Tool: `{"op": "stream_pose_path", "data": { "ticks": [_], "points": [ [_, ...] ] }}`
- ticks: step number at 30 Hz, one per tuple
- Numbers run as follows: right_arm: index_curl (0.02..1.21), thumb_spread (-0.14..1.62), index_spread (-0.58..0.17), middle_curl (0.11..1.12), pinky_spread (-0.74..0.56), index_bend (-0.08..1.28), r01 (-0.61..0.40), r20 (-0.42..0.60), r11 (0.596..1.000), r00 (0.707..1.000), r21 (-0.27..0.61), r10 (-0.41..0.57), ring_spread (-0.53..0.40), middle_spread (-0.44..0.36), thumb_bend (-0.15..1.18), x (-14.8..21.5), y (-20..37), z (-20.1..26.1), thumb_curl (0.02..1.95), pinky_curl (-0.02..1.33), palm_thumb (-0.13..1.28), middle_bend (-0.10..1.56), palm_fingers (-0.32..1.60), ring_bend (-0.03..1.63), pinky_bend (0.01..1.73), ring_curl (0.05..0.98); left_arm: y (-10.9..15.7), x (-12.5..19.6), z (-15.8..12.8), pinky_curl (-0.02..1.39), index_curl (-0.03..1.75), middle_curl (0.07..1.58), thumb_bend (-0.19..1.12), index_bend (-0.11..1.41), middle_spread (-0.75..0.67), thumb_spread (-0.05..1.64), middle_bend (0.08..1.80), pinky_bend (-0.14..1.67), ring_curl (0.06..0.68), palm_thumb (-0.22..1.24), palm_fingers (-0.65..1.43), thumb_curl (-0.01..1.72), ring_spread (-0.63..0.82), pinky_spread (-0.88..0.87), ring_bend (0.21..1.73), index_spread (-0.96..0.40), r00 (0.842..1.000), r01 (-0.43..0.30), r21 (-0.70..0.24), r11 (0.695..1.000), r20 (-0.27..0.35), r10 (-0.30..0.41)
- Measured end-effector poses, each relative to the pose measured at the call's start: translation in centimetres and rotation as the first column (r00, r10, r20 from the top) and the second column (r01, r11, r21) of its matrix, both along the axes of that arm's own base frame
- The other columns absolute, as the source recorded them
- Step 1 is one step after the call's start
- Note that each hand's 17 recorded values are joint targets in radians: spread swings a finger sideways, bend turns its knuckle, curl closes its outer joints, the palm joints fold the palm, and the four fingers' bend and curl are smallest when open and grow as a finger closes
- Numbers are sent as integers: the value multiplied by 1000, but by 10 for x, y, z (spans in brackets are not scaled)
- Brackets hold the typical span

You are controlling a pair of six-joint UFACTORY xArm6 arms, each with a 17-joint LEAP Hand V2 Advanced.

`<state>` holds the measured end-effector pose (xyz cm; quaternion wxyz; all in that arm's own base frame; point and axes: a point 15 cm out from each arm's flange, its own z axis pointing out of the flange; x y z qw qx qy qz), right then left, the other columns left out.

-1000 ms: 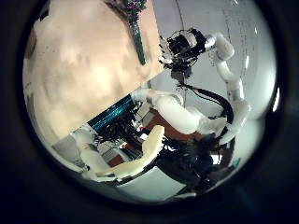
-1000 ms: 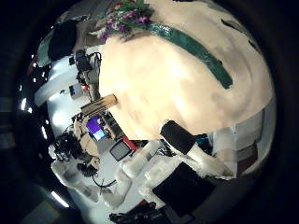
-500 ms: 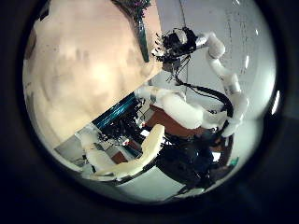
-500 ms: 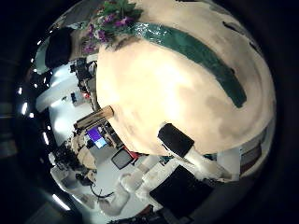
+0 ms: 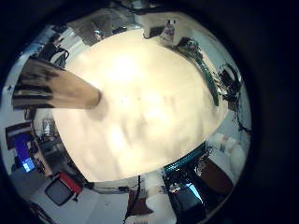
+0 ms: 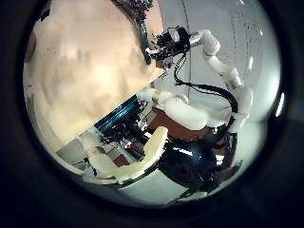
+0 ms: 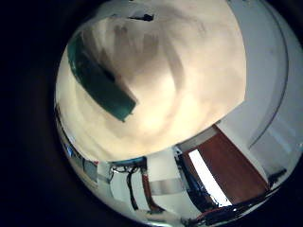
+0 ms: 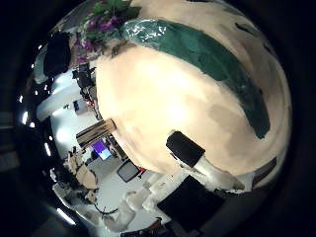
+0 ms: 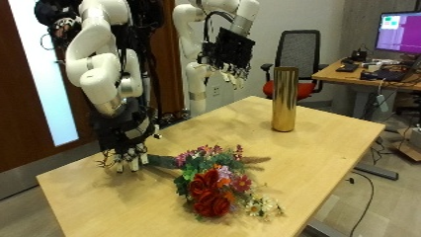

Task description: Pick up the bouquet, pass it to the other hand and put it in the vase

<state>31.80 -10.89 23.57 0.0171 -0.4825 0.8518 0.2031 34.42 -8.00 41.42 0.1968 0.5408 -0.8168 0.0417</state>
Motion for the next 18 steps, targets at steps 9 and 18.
{"op": "stream_pose_path", "data": {
  "ticks": [9, 18],
  "points": [
    [277, 1064, -81, 355, 302, 158, 7, -5, 1000, 1000, -1, -7, 156, 190, -25, 3, -1, -7, 337, 163, 514, 431, 244, 764, 708, 172, -15, 0, -4, 282, 357, 314, -33, 181, 420, 862, 193, 189, 208, 267, 100, 310, 577, 517, 418, 276, 999, 4, -56, 998, -32, -6],
    [278, 1058, -80, 360, 283, 158, 11, -13, 1000, 1000, -6, -11, 146, 182, -24, 10, -5, -22, 342, 153, 523, 456, 248, 779, 694, 173, -16, 1, -2, 280, 360, 316, -33, 181, 420, 862, 193, 188, 207, 267, 98, 310, 580, 518, 413, 277, 1000, 2, -53, 999, -28, -4]
  ]
}}
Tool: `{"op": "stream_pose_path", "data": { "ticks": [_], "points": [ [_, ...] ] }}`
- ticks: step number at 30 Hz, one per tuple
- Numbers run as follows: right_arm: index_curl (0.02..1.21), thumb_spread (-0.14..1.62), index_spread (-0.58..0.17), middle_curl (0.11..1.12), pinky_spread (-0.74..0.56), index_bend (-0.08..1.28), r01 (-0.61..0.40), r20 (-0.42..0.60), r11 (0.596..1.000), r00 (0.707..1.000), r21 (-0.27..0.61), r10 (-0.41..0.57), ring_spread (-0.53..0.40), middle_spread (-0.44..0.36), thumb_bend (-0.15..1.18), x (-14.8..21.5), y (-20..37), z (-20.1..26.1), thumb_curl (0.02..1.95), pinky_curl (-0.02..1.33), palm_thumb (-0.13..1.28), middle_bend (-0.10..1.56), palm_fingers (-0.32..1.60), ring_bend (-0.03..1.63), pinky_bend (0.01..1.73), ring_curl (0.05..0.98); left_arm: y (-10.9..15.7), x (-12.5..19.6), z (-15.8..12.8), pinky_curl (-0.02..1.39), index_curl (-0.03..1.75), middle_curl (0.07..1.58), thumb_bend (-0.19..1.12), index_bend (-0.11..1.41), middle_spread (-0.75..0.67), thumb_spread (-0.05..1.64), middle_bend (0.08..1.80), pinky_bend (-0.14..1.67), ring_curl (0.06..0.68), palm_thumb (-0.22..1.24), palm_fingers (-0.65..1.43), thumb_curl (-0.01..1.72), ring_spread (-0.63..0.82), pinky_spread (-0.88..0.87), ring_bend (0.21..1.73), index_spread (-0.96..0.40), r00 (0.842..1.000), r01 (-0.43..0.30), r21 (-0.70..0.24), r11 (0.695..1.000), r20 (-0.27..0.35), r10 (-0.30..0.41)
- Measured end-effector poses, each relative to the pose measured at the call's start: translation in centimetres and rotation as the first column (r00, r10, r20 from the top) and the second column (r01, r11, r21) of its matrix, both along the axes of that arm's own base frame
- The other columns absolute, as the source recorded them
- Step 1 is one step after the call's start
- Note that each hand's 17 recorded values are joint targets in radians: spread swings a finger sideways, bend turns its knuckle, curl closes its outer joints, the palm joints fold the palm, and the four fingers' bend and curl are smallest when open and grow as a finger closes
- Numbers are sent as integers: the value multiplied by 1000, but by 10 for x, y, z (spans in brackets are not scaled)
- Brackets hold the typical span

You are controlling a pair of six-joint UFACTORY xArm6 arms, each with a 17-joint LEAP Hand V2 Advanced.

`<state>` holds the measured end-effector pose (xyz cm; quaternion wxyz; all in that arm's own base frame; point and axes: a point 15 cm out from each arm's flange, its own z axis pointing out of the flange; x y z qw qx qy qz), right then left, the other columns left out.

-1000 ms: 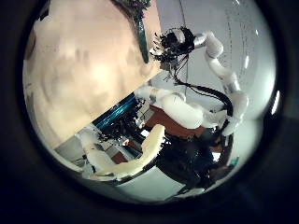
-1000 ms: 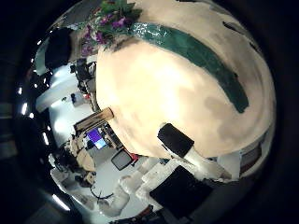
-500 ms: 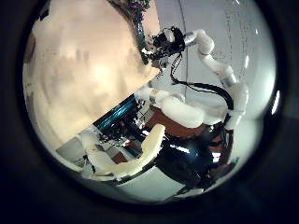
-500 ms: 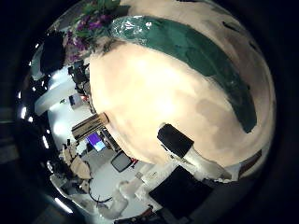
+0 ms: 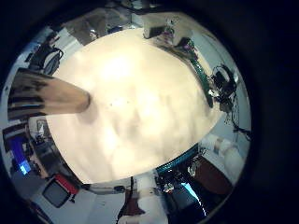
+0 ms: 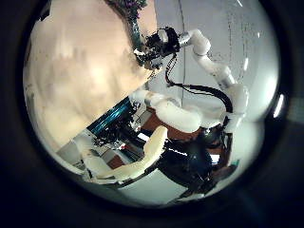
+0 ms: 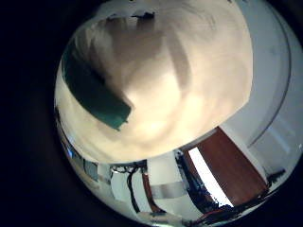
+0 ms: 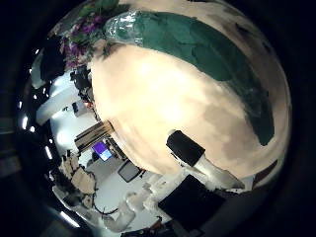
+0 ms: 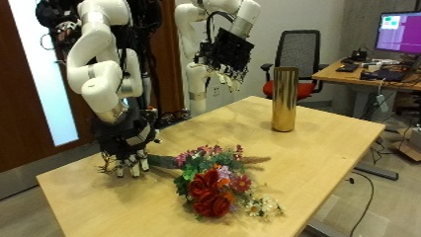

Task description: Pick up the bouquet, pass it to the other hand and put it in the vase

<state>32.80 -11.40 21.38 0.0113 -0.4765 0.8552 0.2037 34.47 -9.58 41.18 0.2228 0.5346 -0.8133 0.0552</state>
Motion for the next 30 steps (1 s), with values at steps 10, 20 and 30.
{"op": "stream_pose_path", "data": {
  "ticks": [10, 20, 30],
  "points": [
    [279, 1053, -73, 363, 243, 161, -7, -33, 1000, 999, 16, 8, 138, 178, -24, 11, -1, -15, 344, 146, 536, 476, 260, 798, 671, 175, 0, 1, 0, 278, 360, 317, -33, 181, 420, 862, 193, 189, 207, 267, 98, 310, 580, 518, 412, 277, 1000, -1, 9, 1000, 2, 1],
    [283, 1048, -77, 369, 224, 165, -11, -47, 1000, 999, 21, 12, 88, 154, -25, 15, -2, -21, 345, 134, 549, 509, 308, 846, 639, 182, 2, -1, 3, 277, 360, 317, -33, 181, 420, 862, 193, 189, 207, 267, 98, 310, 580, 518, 412, 277, 1000, -9, 12, 1000, 7, 9],
    [312, 1032, -89, 375, 167, 183, -17, -55, 1000, 998, 24, 18, 10, 98, -20, 19, -1, -24, 354, 113, 599, 520, 399, 898, 617, 187, 1, 1, -2, 277, 360, 317, -33, 181, 420, 871, 193, 189, 207, 270, 98, 306, 580, 518, 412, 277, 1000, -11, 13, 1000, -6, 11]
  ]
}}
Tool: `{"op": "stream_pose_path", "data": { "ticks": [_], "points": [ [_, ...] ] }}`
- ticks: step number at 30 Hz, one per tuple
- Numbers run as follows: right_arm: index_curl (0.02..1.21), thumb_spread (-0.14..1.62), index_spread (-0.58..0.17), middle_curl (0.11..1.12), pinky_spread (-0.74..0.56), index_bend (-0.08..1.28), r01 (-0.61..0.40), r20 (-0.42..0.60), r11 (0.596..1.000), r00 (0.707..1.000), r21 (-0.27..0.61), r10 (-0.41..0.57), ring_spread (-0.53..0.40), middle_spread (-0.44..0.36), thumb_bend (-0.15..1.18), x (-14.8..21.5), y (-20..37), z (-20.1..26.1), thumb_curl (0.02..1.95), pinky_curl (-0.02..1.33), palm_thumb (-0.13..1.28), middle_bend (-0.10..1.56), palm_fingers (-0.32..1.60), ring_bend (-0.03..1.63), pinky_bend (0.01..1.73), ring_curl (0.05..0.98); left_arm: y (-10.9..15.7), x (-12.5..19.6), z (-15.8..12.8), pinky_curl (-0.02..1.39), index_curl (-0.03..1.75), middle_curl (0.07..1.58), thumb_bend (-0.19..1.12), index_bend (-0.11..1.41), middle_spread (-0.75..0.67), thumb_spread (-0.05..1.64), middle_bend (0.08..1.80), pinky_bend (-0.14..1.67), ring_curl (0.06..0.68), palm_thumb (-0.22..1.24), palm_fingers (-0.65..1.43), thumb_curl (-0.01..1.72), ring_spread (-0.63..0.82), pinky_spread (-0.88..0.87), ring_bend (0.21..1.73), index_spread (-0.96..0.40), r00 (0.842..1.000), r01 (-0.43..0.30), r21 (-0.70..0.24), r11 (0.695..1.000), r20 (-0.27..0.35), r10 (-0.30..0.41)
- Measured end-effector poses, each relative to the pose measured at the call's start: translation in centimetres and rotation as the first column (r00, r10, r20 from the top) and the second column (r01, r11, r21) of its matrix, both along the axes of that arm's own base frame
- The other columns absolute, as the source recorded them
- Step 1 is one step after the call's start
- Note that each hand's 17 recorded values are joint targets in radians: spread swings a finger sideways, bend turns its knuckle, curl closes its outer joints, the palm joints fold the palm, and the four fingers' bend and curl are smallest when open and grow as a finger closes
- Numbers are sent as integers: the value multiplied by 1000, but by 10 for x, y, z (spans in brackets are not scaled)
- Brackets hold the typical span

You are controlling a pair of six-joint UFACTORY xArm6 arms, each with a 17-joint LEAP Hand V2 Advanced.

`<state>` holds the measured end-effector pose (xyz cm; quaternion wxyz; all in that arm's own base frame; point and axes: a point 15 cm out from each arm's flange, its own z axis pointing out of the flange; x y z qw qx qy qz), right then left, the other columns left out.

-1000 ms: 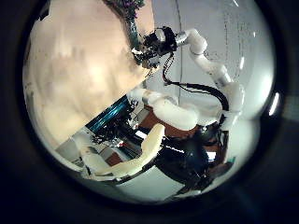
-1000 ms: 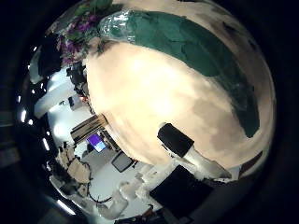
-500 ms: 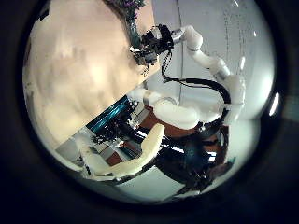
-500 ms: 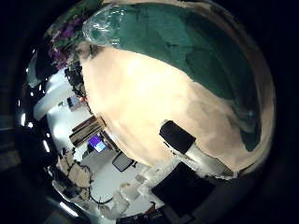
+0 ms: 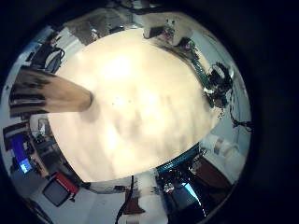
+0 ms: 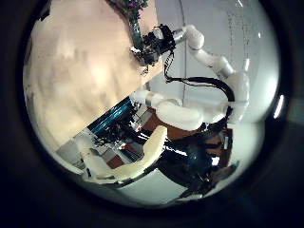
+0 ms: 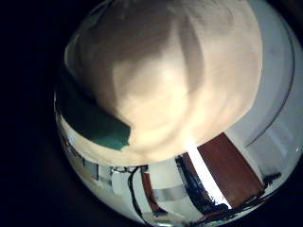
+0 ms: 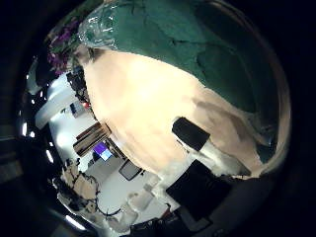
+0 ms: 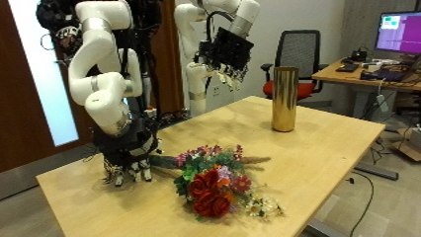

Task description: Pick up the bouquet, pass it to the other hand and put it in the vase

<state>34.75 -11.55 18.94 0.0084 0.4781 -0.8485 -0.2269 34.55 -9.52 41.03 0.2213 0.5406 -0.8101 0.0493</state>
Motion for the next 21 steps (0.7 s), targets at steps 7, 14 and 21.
{"op": "stream_pose_path", "data": {
  "ticks": [7, 14, 21],
  "points": [
    [380, 1017, -135, 416, 67, 231, -15, -2, 1000, 1000, 1, 15, -114, 1, -21, 12, 1, -3, 369, 53, 660, 607, 608, 969, 570, 203, -1, 1, 0, 277, 360, 317, -33, 181, 414, 871, 193, 189, 208, 271, 98, 305, 580, 518, 412, 277, 1000, -2, 2, 1000, 2, 2],
    [429, 1007, -183, 450, -51, 268, -19, 7, 1000, 1000, -3, 19, -199, -117, -19, 16, 1, 1, 378, 9, 688, 661, 818, 1032, 631, 232, -1, 6, -2, 277, 360, 317, -32, 181, 413, 871, 193, 189, 207, 271, 98, 305, 577, 518, 409, 277, 1000, -11, 5, 1000, -5, 12],
    [477, 998, -236, 489, -272, 269, -21, 50, 1000, 998, -22, 22, -271, -182, -22, 21, 0, 19, 387, 13, 721, 709, 1045, 1042, 794, 269, 2, 5, -1, 277, 360, 317, -32, 181, 412, 871, 193, 189, 207, 271, 98, 304, 574, 518, 408, 277, 1000, -14, 3, 1000, -3, 14]
  ]
}}
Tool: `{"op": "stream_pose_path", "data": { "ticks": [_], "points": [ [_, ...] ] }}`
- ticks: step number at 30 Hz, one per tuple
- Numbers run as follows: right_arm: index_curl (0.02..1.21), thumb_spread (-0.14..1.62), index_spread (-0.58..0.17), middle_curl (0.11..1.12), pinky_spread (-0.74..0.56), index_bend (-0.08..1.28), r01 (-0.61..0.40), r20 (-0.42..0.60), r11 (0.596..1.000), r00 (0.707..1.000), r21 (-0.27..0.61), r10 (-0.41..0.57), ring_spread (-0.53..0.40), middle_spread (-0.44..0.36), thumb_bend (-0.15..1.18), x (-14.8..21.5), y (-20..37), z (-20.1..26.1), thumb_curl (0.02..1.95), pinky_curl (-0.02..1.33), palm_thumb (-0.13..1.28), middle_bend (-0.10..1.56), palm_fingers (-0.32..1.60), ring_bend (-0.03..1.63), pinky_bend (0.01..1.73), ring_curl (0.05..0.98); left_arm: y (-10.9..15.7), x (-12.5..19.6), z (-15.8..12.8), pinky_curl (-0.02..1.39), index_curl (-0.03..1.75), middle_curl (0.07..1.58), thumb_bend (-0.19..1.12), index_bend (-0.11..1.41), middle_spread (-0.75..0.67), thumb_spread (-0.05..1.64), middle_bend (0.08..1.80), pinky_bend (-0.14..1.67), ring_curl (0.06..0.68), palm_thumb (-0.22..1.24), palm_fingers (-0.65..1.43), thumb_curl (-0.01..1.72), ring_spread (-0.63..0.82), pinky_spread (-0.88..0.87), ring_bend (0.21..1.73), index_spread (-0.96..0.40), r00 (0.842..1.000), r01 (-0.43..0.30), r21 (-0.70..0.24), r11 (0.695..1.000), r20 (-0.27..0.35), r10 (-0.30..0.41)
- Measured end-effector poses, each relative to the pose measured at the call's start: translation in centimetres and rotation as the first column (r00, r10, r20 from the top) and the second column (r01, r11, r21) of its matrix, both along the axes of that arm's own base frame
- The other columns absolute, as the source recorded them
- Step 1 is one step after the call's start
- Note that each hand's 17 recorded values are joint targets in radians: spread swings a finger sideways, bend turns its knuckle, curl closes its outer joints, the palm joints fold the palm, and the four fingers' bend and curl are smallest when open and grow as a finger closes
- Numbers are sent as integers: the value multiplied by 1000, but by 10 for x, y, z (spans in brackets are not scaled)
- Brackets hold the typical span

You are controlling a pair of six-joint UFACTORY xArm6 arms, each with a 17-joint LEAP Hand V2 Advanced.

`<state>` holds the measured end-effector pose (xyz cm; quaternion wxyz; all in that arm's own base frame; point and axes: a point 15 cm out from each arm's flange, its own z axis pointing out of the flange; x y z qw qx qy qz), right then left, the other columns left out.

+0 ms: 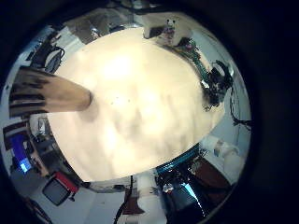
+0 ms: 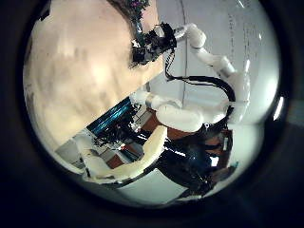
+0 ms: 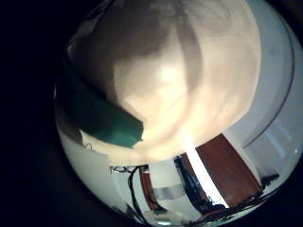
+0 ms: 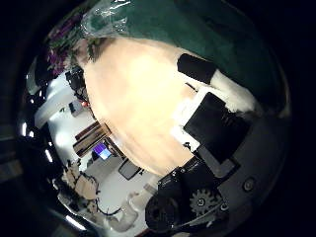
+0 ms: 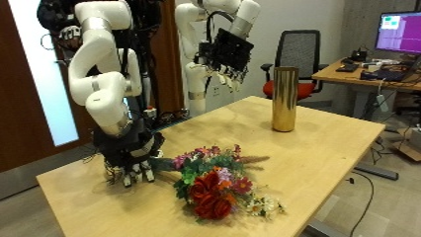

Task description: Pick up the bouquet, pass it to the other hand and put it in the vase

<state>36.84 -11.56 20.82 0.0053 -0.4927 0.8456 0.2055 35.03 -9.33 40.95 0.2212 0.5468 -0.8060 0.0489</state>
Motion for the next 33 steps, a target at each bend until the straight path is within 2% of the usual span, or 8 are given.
{"op": "stream_pose_path", "data": {
  "ticks": [1, 4, 6, 8, 9, 13, 20, 33],
  "points": [
    [503, 993, -258, 507, -370, 303, 0, 0, 1000, 1000, 0, 0, -285, -201, -20, 0, 0, 0, 390, 48, 731, 738, 1202, 1062, 884, 292, 1, -1, 1, 277, 360, 317, -32, 181, 412, 871, 193, 189, 207, 271, 98, 304, 574, 518, 408, 277, 1000, -2, -1, 1000, 3, 2],
    [606, 986, -312, 574, -536, 455, 0, 0, 1000, 1000, 0, 0, -286, -218, -20, 0, 0, 0, 404, 136, 764, 890, 1310, 1131, 1025, 363, 2, -2, 2, 277, 360, 317, -32, 181, 412, 871, 193, 189, 207, 271, 99, 304, 573, 518, 407, 277, 1000, -3, -1, 1000, 7, 3],
    [642, 984, -323, 592, -548, 523, 0, 0, 1000, 1000, 0, 0, -276, -214, -17, 0, 0, 0, 410, 166, 780, 932, 1321, 1157, 1058, 385, 2, -3, 3, 277, 360, 317, -32, 181, 412, 871, 193, 189, 207, 271, 99, 304, 573, 518, 407, 277, 1000, -4, -2, 1000, 8, 4],
    [759, 978, -343, 649, -491, 728, 0, 0, 1000, 1000, 0, 0, -250, -203, -11, 0, 0, 0, 438, 266, 847, 1075, 1320, 1236, 1184, 445, 2, -3, 2, 277, 360, 317, -32, 181, 412, 871, 193, 189, 208, 271, 99, 304, 573, 518, 407, 277, 1000, -5, 0, 1000, 4, 5],
    [793, 976, -343, 665, -461, 776, 0, 0, 1000, 1000, 0, 0, -241, -197, -9, 0, 0, 0, 450, 301, 874, 1109, 1300, 1277, 1230, 467, 2, -2, 2, 277, 360, 317, -32, 181, 412, 871, 193, 189, 208, 271, 99, 304, 573, 518, 407, 277, 1000, -6, 0, 1000, 5, 6],
    [843, 977, -339, 690, -420, 839, 0, 0, 1000, 1000, 0, 0, -227, -190, -11, 0, 0, 0, 467, 349, 909, 1162, 1258, 1326, 1289, 498, -1, -1, 2, 277, 360, 317, -32, 181, 412, 871, 193, 189, 208, 271, 99, 304, 573, 518, 407, 277, 1000, -4, 1, 1000, 5, 4],
    [940, 969, -311, 741, -297, 947, 0, 0, 1000, 1000, 0, 0, -204, -162, 20, 0, 0, 0, 572, 467, 1121, 1273, 1168, 1404, 1415, 567, 1, -1, 1, 277, 360, 317, -32, 181, 412, 871, 193, 189, 208, 271, 99, 304, 573, 518, 406, 277, 1000, -7, 1, 1000, 4, 7],
    [994, 841, -287, 755, -223, 984, 0, 0, 1000, 1000, 0, 0, -195, -139, -9, 0, 0, 0, 730, 569, 1212, 1334, 1129, 1419, 1431, 614, 2, 0, -2, 269, 362, 316, -32, 184, 417, 873, 192, 187, 209, 279, 100, 312, 571, 528, 394, 276, 1000, -11, 3, 1000, -6, 11]
  ]
}}
